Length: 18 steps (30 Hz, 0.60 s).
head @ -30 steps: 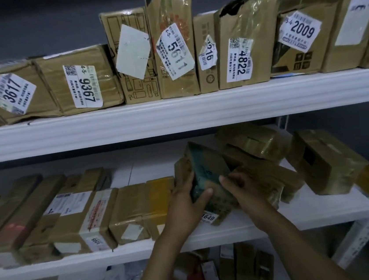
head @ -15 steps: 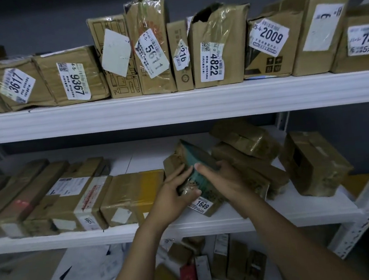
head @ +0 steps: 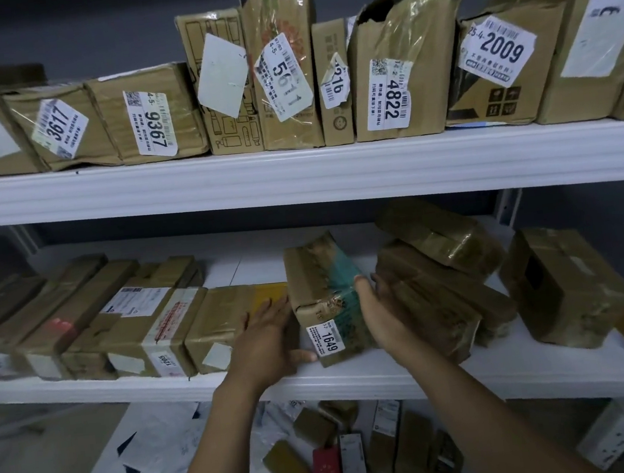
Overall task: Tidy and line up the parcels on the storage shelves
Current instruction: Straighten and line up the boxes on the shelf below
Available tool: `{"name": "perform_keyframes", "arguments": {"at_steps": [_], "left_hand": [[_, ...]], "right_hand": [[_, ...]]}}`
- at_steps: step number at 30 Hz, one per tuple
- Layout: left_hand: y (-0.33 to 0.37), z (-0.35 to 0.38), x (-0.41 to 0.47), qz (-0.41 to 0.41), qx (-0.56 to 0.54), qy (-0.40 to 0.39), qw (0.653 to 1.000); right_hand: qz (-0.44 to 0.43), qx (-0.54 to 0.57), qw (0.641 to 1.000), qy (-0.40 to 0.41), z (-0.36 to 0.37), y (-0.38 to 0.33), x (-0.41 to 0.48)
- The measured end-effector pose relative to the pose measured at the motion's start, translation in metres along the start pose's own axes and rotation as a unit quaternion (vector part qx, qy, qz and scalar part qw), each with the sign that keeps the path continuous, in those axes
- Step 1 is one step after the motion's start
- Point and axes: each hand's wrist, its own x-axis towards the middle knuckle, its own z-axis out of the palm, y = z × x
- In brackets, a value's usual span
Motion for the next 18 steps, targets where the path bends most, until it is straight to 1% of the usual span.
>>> {"name": "perform_keyframes", "arguments": {"at_steps": [2,4,6,8,10,13,15,18], "left_hand": [[-0.002,-0.003,-0.002,0.002,-0.026,-0.017,1.0],[-0.002,-0.006,-0.004,0.004,-0.063,-0.003,0.998],[0.0,-0.007,-0.007,0.006,-0.07,0.017,0.997],[-0.001,-0.005,-0.01,0.014,-0.041,0.028,0.999],[-0.005,-0.002,-0.011,0.018,-0.008,0.026,0.999],[-0.011,-0.002,-0.011,0.015,0.001,0.026,1.0],[-0.012,-0.005,-0.011,0.021,0.007,0.028,0.999],[-0.012,-0.006,-0.011,0.031,0.021,0.029,0.999]], "right_hand": [[0.033,0.003,0.999,-0.015,0.001,0.012,0.006],[0.047,-0.014,0.998,-0.034,0.001,0.014,-0.001],[0.016,-0.041,0.997,-0.063,0.003,0.012,-0.006],[-0.031,-0.069,0.994,-0.082,0.004,0.013,-0.002],[-0.069,-0.088,0.989,-0.096,0.003,0.012,0.0],[-0.122,-0.15,0.973,-0.127,-0.001,0.018,0.003],[-0.163,-0.193,0.96,-0.123,-0.004,0.023,0.004],[-0.191,-0.211,0.951,-0.118,-0.009,0.025,0.006]]}}
